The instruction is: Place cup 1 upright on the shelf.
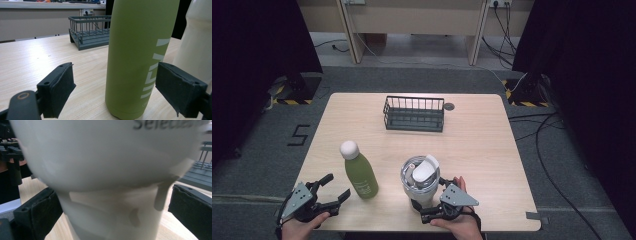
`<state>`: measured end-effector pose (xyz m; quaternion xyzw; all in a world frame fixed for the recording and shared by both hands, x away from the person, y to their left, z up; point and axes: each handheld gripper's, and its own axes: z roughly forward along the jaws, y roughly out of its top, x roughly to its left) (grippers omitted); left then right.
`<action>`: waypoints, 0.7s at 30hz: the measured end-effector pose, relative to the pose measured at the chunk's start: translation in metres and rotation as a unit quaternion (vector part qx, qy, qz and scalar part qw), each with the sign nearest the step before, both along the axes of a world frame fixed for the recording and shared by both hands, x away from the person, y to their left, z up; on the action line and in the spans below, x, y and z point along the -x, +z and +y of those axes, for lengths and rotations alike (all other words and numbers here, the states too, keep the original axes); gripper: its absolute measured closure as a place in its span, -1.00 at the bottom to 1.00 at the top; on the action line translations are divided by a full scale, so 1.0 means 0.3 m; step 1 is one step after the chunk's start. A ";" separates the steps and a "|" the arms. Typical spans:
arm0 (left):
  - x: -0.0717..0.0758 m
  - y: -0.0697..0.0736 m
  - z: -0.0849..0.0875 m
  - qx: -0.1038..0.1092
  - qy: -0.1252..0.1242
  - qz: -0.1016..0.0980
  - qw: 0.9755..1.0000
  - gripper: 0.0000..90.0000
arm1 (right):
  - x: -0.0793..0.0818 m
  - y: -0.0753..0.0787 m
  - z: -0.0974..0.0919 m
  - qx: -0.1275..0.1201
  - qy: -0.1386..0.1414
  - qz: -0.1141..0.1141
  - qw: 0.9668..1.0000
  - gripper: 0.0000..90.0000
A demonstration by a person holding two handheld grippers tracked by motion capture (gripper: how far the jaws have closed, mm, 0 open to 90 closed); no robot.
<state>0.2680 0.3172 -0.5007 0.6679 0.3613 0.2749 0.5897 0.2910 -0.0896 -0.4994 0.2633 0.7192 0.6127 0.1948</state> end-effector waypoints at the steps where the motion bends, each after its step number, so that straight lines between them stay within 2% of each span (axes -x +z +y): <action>1: 0.000 0.000 0.000 -0.001 -0.001 0.000 1.000 -0.67 | 0.000 0.000 0.000 0.000 0.000 0.000 1.000 -1.00; 9: 0.000 0.000 -0.001 -0.003 -0.001 0.000 1.000 -0.67 | -0.011 -0.007 0.030 0.006 0.003 -0.012 1.000 -0.99; 21: 0.000 -0.002 -0.003 -0.006 -0.004 0.000 1.000 -0.67 | -0.025 -0.022 0.041 -0.004 0.000 -0.024 1.000 -0.91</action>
